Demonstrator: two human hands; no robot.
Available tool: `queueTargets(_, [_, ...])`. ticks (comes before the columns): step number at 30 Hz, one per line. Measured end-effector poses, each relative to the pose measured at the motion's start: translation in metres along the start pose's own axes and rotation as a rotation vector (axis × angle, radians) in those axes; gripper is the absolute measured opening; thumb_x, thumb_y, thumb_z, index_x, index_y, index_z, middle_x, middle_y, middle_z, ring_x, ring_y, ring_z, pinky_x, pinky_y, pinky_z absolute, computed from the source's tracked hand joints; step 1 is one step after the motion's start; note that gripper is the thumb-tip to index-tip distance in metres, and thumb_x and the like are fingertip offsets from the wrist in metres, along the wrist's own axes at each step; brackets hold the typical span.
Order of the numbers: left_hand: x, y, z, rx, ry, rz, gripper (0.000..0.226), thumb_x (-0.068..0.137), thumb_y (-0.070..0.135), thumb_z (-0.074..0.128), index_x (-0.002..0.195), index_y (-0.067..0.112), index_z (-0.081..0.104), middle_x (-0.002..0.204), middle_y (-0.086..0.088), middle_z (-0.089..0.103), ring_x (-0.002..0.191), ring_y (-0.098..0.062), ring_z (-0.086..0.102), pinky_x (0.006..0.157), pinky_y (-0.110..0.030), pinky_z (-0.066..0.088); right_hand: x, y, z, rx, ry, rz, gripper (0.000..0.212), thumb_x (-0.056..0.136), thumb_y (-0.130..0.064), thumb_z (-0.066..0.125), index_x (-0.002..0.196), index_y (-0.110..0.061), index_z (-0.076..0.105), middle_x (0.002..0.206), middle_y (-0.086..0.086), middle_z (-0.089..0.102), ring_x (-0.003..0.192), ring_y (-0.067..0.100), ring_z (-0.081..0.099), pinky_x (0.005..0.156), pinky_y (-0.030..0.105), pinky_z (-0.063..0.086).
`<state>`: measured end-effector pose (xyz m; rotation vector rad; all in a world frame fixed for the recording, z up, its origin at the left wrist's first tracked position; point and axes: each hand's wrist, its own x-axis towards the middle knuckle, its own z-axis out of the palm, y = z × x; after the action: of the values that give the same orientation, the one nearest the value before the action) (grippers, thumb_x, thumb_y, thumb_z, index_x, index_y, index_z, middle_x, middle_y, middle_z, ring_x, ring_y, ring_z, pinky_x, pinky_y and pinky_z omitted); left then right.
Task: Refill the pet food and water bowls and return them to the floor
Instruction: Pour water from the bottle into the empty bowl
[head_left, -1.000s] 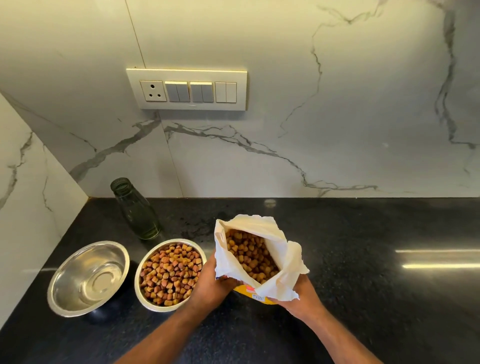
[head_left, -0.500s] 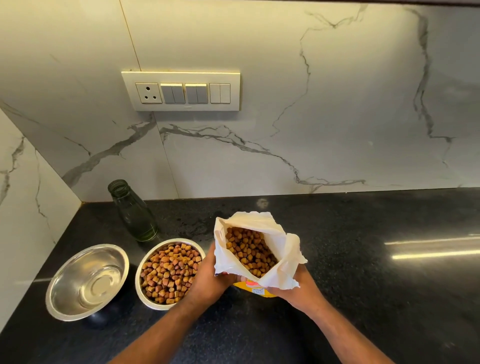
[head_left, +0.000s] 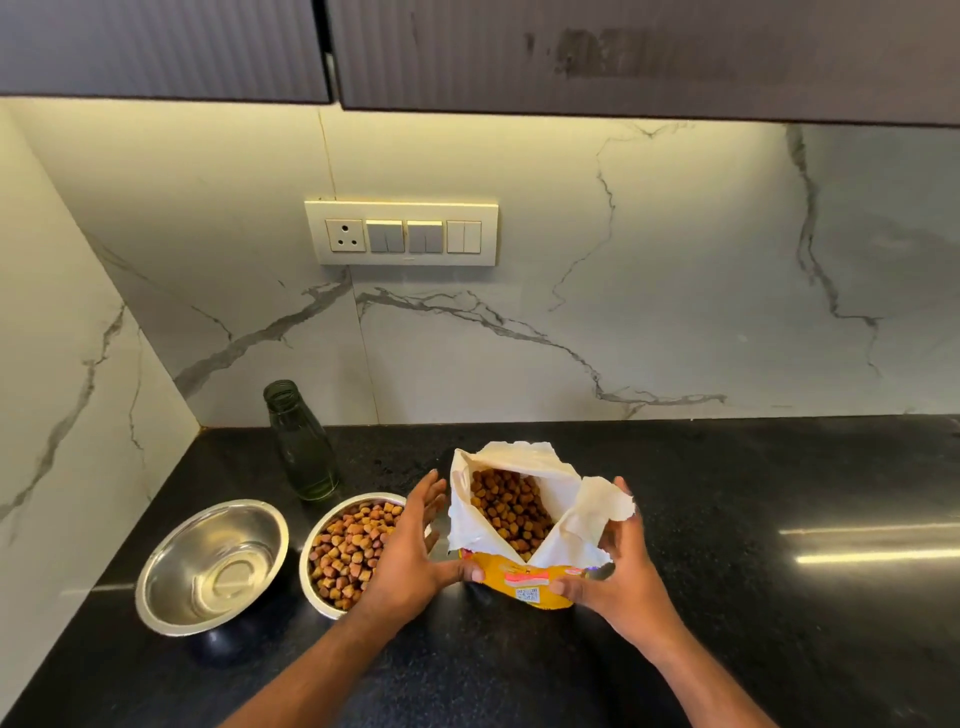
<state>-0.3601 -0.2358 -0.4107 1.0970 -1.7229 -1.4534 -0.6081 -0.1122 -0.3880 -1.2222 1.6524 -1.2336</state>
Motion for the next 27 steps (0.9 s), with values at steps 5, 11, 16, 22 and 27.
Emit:
queueTargets(5, [-0.019, 0.012, -0.023, 0.021, 0.109, 0.031, 0.145, 0.042, 0.054, 0.102, 0.158, 0.047, 0.015, 0.165, 0.013, 0.032, 0.151, -0.004, 0.030, 0.125, -0.043, 0.030, 0.006, -0.031, -0.007, -0.034, 0.075, -0.134, 0.137, 0.039, -0.082, 0.084, 0.152, -0.062, 0.009, 0.154, -0.043, 0.018, 0.145, -0.004, 0.027, 0.114, 0.039, 0.037])
queueTargets(11, [-0.052, 0.029, -0.063, -0.009, 0.325, 0.007, 0.128, 0.051, 0.043, 0.101, 0.155, 0.046, 0.027, 0.163, 0.010, 0.037, 0.149, -0.009, 0.035, 0.123, -0.050, 0.033, 0.026, -0.086, 0.014, -0.141, 0.026, -0.323, 0.114, 0.048, -0.087, 0.076, 0.147, -0.063, 0.025, 0.164, -0.027, 0.022, 0.150, 0.000, 0.023, 0.117, 0.039, 0.032])
queueTargets(16, [-0.083, 0.026, -0.103, -0.048, 0.435, -0.006, 0.116, 0.053, 0.050, 0.097, 0.150, 0.047, 0.035, 0.164, 0.004, 0.037, 0.150, -0.026, 0.035, 0.119, -0.051, 0.038, 0.038, -0.125, 0.069, -0.130, -0.133, -0.366, 0.109, 0.053, -0.084, 0.074, 0.148, -0.062, 0.026, 0.152, -0.047, 0.018, 0.144, -0.004, 0.024, 0.110, 0.033, 0.031])
queueTargets(22, [-0.105, 0.006, -0.159, 0.011, 0.594, -0.048, 0.105, 0.059, 0.057, 0.093, 0.147, 0.051, 0.037, 0.156, 0.007, 0.043, 0.142, -0.018, 0.043, 0.116, -0.044, 0.040, 0.056, -0.138, 0.165, -0.111, -0.301, -0.279, 0.112, 0.051, -0.084, 0.077, 0.146, -0.064, 0.023, 0.161, -0.023, 0.024, 0.145, 0.013, 0.029, 0.112, 0.044, 0.037])
queueTargets(27, [-0.104, -0.020, -0.208, 0.032, 0.649, -0.094, 0.099, 0.063, 0.056, 0.092, 0.145, 0.054, 0.036, 0.154, 0.011, 0.045, 0.137, -0.013, 0.046, 0.110, -0.038, 0.042, 0.099, -0.119, 0.237, -0.085, -0.335, -0.129, 0.106, 0.069, -0.059, 0.086, 0.154, -0.050, 0.022, 0.167, -0.007, 0.026, 0.150, 0.028, 0.032, 0.115, 0.046, 0.038])
